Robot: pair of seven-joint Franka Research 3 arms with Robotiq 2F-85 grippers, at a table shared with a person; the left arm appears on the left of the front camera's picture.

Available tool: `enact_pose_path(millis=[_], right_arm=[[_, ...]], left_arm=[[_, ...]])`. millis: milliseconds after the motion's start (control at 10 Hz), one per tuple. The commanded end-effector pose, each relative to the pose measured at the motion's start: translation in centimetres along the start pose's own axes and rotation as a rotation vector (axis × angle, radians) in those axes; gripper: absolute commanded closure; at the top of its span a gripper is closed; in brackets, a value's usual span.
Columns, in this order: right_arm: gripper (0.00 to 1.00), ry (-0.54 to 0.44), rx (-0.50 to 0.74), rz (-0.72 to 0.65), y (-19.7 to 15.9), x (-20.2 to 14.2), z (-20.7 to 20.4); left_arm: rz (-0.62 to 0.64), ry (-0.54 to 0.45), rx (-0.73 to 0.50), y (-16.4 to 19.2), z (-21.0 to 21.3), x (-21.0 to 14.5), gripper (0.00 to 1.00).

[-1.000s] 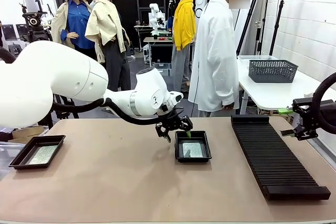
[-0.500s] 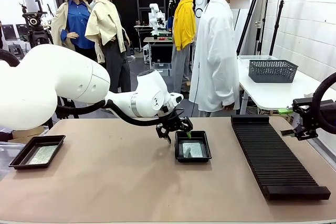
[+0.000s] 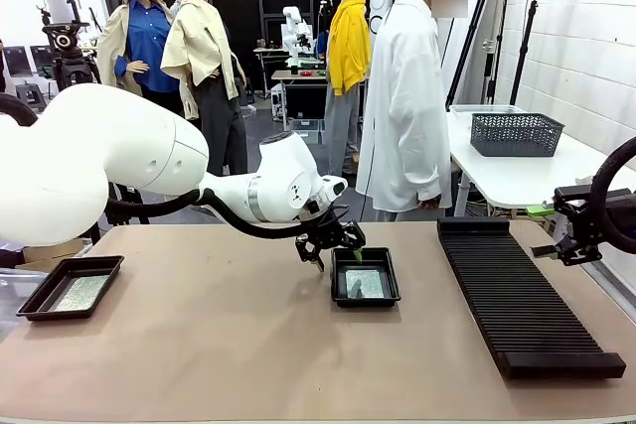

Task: Inspect and transfer BCBs to ESD trays.
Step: Pick up the ESD tray and place it on the left side of the table.

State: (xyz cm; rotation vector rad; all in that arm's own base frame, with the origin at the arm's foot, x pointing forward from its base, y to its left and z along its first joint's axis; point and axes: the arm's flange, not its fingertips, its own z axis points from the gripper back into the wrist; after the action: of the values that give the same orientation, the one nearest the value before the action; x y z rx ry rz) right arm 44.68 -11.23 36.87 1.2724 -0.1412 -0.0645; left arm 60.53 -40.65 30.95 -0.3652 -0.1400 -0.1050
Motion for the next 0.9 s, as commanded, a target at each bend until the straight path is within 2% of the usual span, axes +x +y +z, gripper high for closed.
enact_pose_path(millis=[0, 200, 600, 800], right_arm=[[0.00, -0.008, -0.009, 0.000, 0.09, -0.26, -0.11], [0.00, -0.008, -0.009, 0.000, 0.09, -0.26, -0.11], [0.00, -0.008, -0.009, 0.000, 0.09, -0.26, -0.11], [0.00, -0.008, -0.009, 0.000, 0.09, -0.26, -0.11]], left_arm=[[-0.004, -0.001, 0.002, 0.04, 0.12, -0.05, 0.00], [0.000, 0.000, 0.000, 0.00, 0.00, 0.00, 0.00], [-0.058, 0.032, 0.077, -0.84, -0.31, 0.82, 0.00], [-0.050, 0.013, 0.079, -0.60, -0.25, 0.83, 0.00]])
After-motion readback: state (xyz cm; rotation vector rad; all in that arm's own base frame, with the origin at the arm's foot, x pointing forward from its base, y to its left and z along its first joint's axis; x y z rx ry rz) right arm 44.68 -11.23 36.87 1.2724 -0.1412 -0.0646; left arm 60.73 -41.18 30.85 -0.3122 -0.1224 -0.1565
